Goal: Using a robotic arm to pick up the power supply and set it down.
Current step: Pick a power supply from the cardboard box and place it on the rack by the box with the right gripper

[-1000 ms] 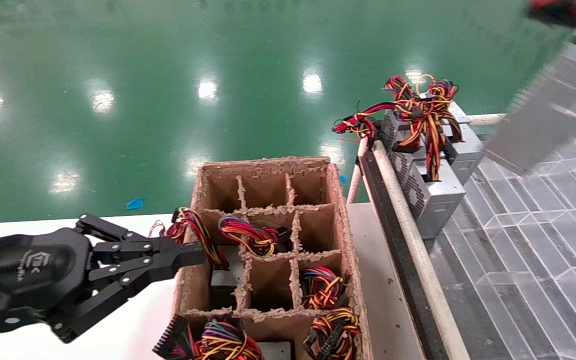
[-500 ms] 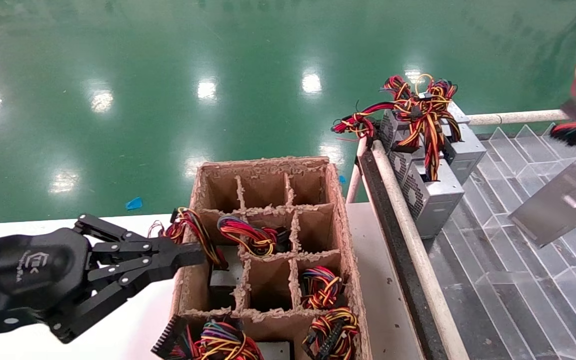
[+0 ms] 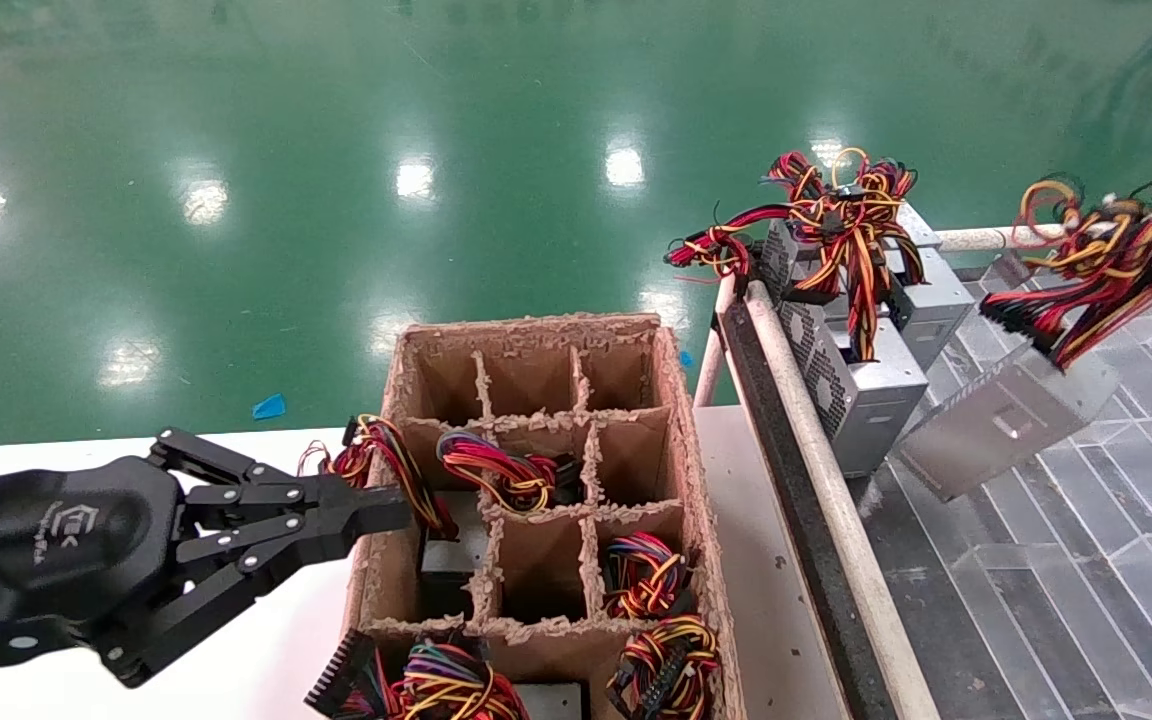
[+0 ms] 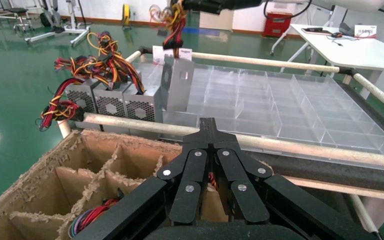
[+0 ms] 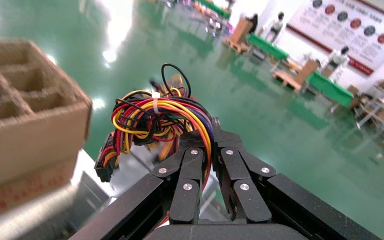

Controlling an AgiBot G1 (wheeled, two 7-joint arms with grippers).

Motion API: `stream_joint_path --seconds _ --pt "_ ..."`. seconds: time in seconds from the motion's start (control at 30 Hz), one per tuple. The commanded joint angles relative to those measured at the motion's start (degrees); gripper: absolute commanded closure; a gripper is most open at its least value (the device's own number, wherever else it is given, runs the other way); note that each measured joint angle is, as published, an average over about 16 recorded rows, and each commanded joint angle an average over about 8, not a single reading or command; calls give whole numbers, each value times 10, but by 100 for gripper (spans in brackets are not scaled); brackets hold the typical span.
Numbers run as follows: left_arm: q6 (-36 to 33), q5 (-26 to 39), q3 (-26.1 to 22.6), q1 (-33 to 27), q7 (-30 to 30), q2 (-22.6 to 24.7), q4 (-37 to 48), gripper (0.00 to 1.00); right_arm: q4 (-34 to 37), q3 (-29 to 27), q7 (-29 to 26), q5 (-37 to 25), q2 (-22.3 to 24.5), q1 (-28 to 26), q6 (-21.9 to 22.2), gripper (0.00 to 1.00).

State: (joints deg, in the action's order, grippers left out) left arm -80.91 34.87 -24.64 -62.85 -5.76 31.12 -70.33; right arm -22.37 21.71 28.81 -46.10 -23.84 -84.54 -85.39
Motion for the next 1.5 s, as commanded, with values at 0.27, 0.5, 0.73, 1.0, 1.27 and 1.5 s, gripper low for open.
stream_joint_path --seconds 0.27,0.5,0.73,1.0,1.27,1.5 --pt "0 0 0 0 0 0 0 100 37 22 38 -50 -34 -43 44 100" --pt "0 0 0 0 0 0 0 100 70 34 68 -76 -61 -93 51 100" --pt "0 0 0 0 0 0 0 100 106 49 90 -101 -88 -129 49 100" --pt "0 0 0 0 0 0 0 100 146 56 112 -114 -99 -157 47 100" --pt "0 0 0 0 0 0 0 100 174 62 131 -126 -96 -175 54 100" --pt "0 0 0 0 0 0 0 100 195 63 150 -128 -97 -185 83 100"
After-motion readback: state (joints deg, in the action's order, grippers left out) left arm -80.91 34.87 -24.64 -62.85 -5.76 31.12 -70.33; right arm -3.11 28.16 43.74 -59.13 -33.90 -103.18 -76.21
